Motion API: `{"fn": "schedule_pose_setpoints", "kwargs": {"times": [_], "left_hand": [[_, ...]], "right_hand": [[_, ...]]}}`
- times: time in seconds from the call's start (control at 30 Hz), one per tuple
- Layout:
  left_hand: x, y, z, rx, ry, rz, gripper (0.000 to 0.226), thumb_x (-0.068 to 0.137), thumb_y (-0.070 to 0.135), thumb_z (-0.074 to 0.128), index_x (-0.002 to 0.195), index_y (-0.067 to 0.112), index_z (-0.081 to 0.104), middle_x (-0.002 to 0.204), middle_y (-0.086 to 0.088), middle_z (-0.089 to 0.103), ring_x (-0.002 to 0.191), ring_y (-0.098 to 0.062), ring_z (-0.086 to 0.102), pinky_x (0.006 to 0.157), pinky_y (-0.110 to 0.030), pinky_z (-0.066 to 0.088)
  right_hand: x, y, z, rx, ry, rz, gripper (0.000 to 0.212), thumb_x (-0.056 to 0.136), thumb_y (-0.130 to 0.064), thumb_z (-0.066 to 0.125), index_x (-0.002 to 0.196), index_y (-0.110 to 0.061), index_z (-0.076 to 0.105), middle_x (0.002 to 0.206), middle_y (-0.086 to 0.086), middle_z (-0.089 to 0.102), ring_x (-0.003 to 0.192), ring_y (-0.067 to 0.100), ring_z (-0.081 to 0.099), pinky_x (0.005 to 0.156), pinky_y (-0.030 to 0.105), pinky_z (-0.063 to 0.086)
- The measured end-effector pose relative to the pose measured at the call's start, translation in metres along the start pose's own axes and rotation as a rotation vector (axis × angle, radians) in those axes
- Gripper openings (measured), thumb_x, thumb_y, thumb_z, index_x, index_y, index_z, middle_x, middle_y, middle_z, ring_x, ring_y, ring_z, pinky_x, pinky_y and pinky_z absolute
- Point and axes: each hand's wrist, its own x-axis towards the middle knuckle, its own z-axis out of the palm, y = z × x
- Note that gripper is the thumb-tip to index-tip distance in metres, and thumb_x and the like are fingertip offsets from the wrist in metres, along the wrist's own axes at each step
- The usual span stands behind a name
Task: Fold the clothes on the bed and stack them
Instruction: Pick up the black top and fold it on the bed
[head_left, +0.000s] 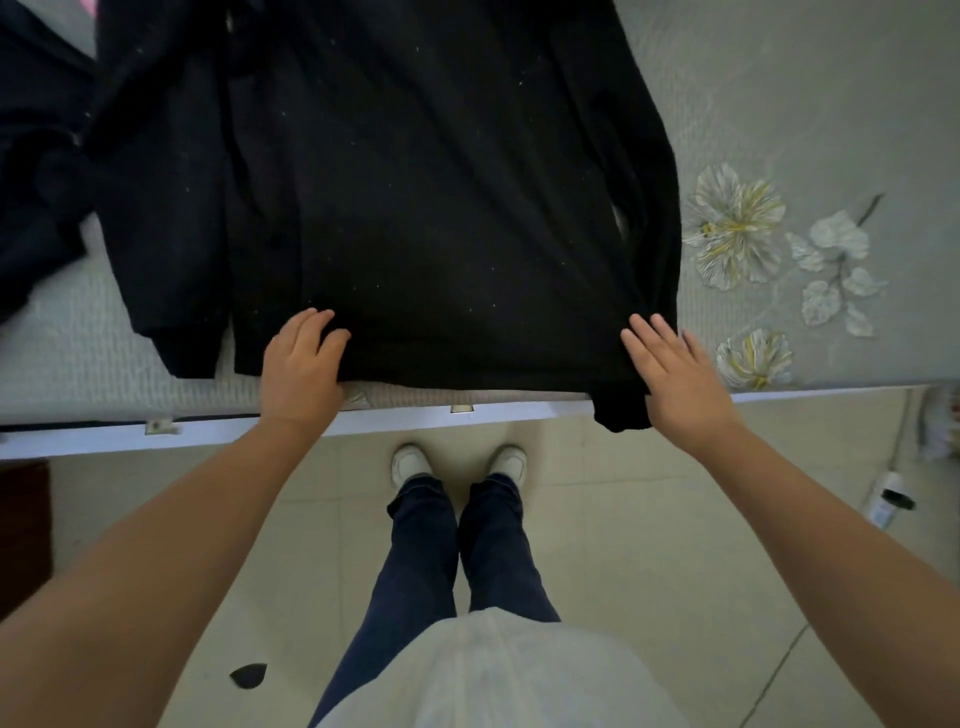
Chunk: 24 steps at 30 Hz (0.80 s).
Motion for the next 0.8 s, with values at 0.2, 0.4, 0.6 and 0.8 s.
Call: {"fn": "schedule_pose_setpoints", "kwargs": {"times": [0.2,0.4,0.6,0.8], "left_hand": [[0.006,-0.010,-0.002,-0.068,-0.085,-0.168,0.068,0.069,-0.016,0.065,0.132,-0.007,0.041,0.134,-0.027,0.044,0.124,-0.041,0.041,0.104,-0.046,0.033],[-0.003,-0.024,-0.017,0.221,-0.251,0.015,0.044,0.056,-0.023,0.066,0.099,-0.013,0.062,0.087,-0.030,0.059,0.077,-0.046,0.054,0.054,-0.043,0.044],[-0.032,-0.065,-0.031,0.607,-0.385,0.005,0.060,0.086,0.008,0.053,0.140,0.012,0.029,0.115,-0.010,0.048,0.098,-0.025,0.048,0.065,-0.029,0.041],[-0.054,-0.054,-0.016,0.632,-0.523,-0.100,0.080,0.090,0.013,0.044,0.145,0.024,-0.012,0.126,-0.008,0.038,0.110,-0.024,0.041,0.080,-0.030,0.039]], "right_hand": [[0.002,0.018,0.002,-0.150,-0.045,0.124,0.068,0.090,-0.003,0.036,0.147,-0.017,0.002,0.156,0.000,-0.006,0.143,0.020,-0.009,0.114,0.038,-0.007],[0.011,-0.008,0.009,-0.384,-0.170,0.139,0.054,0.098,-0.014,0.022,0.147,-0.013,-0.001,0.155,0.003,-0.010,0.142,0.023,-0.013,0.113,0.046,-0.007],[0.006,-0.034,0.023,-0.397,-0.151,0.037,0.055,0.097,-0.015,0.024,0.147,-0.013,0.001,0.156,0.005,-0.005,0.143,0.022,-0.008,0.113,0.043,-0.009],[-0.013,-0.047,0.051,-0.336,-0.231,0.016,0.063,0.095,-0.009,0.025,0.144,-0.009,-0.014,0.153,0.009,-0.021,0.141,0.025,-0.015,0.114,0.043,-0.004]]}}
